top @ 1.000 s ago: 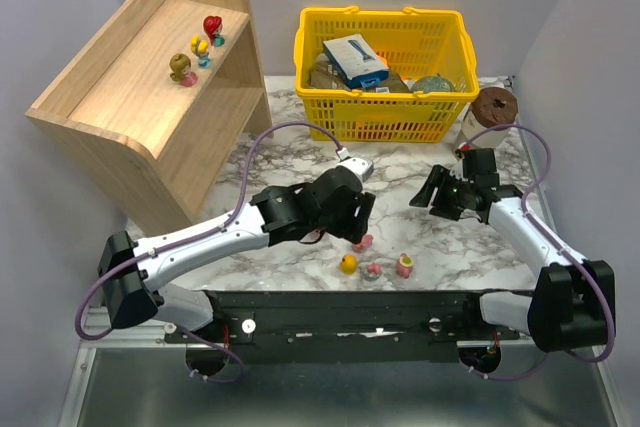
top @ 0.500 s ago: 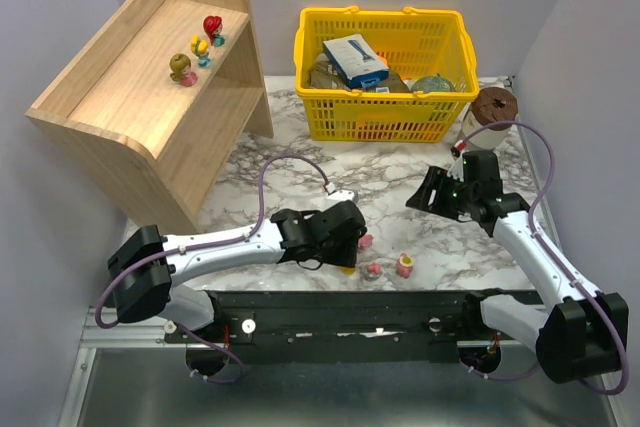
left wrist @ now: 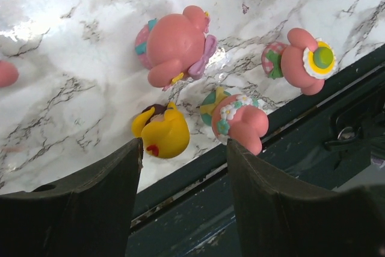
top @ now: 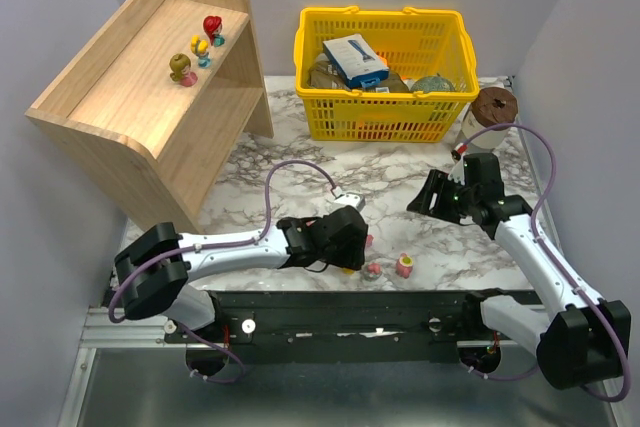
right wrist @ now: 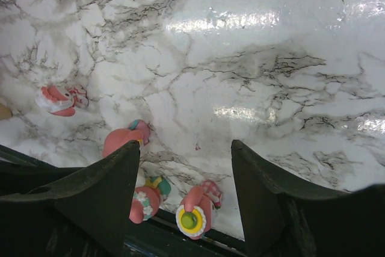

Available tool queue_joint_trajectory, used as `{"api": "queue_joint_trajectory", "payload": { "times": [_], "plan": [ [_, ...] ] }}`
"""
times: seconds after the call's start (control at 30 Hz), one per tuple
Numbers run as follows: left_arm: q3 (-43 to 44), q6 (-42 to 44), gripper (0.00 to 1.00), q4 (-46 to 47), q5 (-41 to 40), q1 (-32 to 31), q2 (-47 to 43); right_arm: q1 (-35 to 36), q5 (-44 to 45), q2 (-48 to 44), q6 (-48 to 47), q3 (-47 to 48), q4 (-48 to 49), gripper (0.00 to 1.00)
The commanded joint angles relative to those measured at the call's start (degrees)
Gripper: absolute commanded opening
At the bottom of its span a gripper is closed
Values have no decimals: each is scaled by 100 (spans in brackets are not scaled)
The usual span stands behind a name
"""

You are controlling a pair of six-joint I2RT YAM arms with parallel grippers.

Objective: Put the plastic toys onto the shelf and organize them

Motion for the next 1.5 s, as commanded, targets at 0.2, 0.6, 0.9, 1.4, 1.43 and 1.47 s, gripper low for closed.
{"api": "queue_joint_trajectory", "payload": {
  "times": [0.2, 0.6, 0.9, 1.4, 1.43, 1.47],
  "plan": [
    [107, 221, 67, 258, 223, -12, 618, 39, 167, -69, -51, 67, -182, 70],
    [248, 371, 17, -31, 91, -3, 803, 30, 264, -7, 19, 84, -147, 70],
    [624, 739, 0, -952, -58, -3, 75, 39, 273, 98, 115, 190, -103, 70],
    [2416, 1398, 2, -577, 793, 1481, 1221, 39, 106, 598, 265, 611, 240, 70],
    [2540, 1451, 2, -541, 986, 1543, 1399, 39, 106, 652, 274, 629, 292, 70],
    [2681, 1478, 3, -541, 1084, 1639, 1574, 31, 97, 705, 283, 655, 328, 70]
  ]
}}
